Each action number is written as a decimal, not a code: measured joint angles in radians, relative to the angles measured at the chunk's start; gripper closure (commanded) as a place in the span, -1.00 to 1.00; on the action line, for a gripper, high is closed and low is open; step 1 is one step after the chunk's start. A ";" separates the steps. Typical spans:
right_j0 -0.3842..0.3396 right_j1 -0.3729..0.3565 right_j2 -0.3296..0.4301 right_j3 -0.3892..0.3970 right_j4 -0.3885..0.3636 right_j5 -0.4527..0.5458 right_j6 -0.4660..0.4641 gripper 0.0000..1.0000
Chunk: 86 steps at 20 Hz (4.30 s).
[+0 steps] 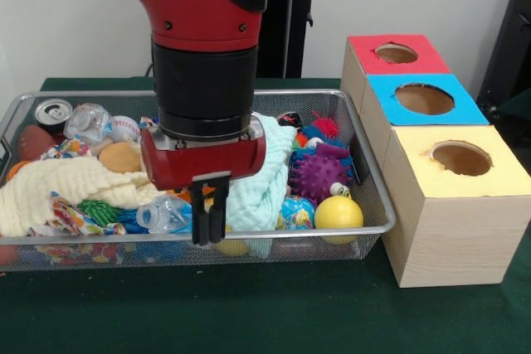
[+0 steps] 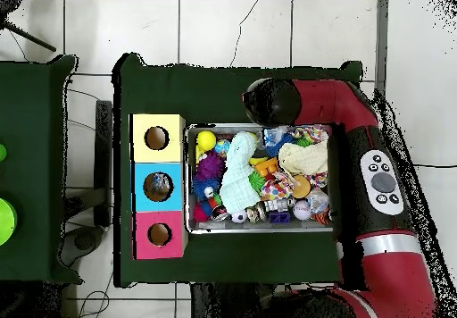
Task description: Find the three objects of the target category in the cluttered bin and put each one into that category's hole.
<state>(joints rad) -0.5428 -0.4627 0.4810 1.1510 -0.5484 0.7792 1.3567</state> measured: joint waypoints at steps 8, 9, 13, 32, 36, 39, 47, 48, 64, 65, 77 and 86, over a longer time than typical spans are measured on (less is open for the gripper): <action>-0.005 -0.032 0.000 0.013 -0.002 0.000 0.000 1.00; -0.005 -0.041 0.000 0.017 -0.002 0.000 0.000 1.00; -0.005 -0.078 0.000 0.042 -0.002 0.000 0.000 1.00; -0.006 -0.115 -0.001 0.070 -0.010 0.000 0.000 1.00; -0.013 -0.105 -0.001 0.070 -0.012 0.000 0.000 1.00; -0.021 -0.099 0.000 0.070 -0.014 0.000 0.000 1.00; -0.038 -0.079 0.000 0.070 -0.017 0.000 0.000 1.00; -0.040 -0.076 0.000 0.070 -0.019 0.000 0.000 1.00; -0.031 -0.064 -0.003 0.069 -0.028 0.000 0.000 -1.00; -0.029 -0.064 -0.004 0.069 -0.028 0.000 0.000 -1.00; 0.132 -0.057 -0.200 0.061 0.008 0.007 0.078 -1.00; 0.184 -0.027 -0.337 0.059 0.135 0.026 0.312 -1.00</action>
<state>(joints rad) -0.3587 -0.4898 0.1436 1.2103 -0.4135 0.8048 1.6683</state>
